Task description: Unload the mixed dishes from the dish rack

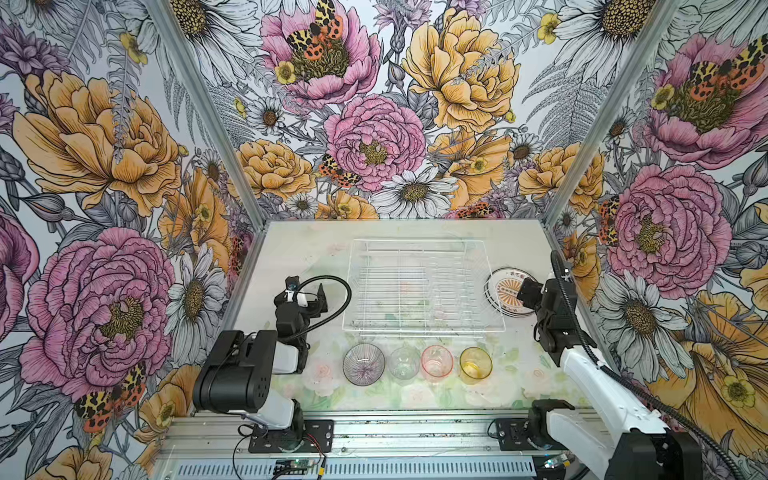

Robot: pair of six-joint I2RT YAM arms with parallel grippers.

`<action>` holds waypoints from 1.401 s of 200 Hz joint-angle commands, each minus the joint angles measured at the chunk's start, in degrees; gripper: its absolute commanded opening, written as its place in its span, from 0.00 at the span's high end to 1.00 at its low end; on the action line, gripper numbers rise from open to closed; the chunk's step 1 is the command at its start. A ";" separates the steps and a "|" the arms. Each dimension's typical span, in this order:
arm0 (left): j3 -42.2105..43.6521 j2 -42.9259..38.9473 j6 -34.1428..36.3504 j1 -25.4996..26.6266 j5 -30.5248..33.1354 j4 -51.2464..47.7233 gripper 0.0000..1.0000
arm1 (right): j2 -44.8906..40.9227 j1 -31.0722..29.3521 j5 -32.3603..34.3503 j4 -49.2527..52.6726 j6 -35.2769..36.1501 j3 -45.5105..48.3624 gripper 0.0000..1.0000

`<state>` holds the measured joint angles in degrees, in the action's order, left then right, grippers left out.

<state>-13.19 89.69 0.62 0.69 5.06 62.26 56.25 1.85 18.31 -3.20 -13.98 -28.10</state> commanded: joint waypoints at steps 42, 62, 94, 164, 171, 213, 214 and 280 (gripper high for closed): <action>-1.06 -0.07 2.21 -1.06 -6.99 6.39 0.01 | 8.93 3.16 2.02 -25.73 -0.72 7.51 0.09; -1.76 -0.48 2.35 -1.02 -7.00 4.55 0.01 | 14.74 3.33 1.67 -32.60 -1.71 8.68 0.09; -1.97 -0.60 2.32 -0.95 -7.00 4.06 0.01 | 20.17 3.17 -1.34 -38.38 -0.51 8.19 0.08; -2.22 -0.57 2.22 -1.04 -6.91 3.66 0.01 | 33.63 0.25 -9.00 -61.72 6.95 12.45 0.01; -2.25 -0.57 2.20 -1.08 -6.95 3.52 0.01 | 32.31 0.03 -9.68 -60.85 7.34 12.17 0.01; -2.68 -0.59 2.19 -1.18 -6.99 2.76 0.01 | 31.77 -1.03 -5.95 -50.93 7.06 7.71 0.00; -2.70 -0.62 2.19 -1.16 -6.99 2.68 0.01 | 31.62 -1.05 -5.98 -50.28 6.96 7.58 0.00; -7.52 -0.91 2.54 -1.10 -6.81 -6.73 0.01 | 32.21 -1.49 -7.34 -49.60 8.19 6.73 0.00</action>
<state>-19.31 89.36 2.61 -0.03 -0.93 58.63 88.23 0.73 11.66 -52.60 -6.52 -20.08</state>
